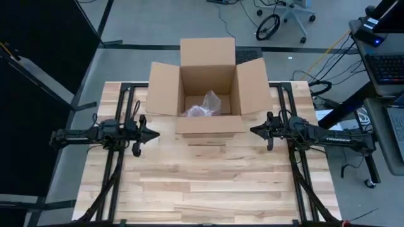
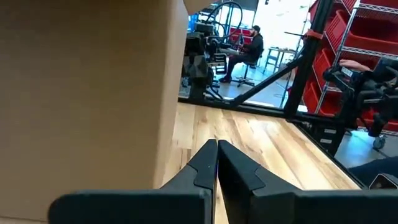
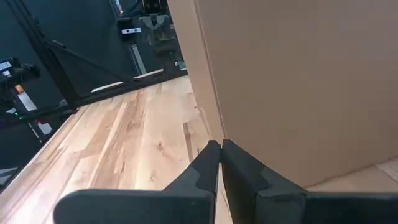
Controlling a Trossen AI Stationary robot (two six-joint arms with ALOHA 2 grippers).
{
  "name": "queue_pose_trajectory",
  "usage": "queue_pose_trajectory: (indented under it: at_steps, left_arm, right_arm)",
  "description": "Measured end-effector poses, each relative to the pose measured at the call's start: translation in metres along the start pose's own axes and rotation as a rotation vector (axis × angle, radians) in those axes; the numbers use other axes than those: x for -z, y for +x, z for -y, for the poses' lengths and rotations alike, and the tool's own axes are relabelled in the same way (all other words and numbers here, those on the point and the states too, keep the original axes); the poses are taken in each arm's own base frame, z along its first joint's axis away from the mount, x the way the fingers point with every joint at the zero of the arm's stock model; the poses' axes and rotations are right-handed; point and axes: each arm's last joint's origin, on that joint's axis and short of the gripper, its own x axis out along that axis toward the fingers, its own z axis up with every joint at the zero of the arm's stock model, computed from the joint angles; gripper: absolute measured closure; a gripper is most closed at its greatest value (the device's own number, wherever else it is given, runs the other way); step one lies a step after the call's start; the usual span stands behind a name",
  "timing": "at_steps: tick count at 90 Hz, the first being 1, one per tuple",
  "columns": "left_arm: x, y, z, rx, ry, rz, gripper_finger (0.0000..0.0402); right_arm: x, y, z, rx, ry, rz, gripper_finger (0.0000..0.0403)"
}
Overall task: Wrap mug
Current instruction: Return to Home Position
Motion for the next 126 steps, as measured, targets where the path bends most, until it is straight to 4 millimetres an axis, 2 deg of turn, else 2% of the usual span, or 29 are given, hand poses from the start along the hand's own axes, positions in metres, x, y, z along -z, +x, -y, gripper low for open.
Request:
queue_pose_trajectory:
  at_steps: [34, 62, 126]
  left_arm:
    - [0.000, 0.000, 0.000, 0.000, 0.000, 0.002, 0.0402]
    - [0.000, 0.000, 0.000, 0.000, 0.000, 0.000, 0.0402]
    - [0.000, 0.000, 0.000, -0.001, 0.000, -0.001, 0.0402]
  right_arm:
    - [-0.014, -0.012, -0.014, -0.154, -0.007, 0.182, 0.0401]
    - [-0.010, -0.013, -0.027, -0.283, -0.011, 0.133, 0.0401]
    - [-0.010, -0.013, -0.027, -0.287, -0.011, 0.134, 0.0401]
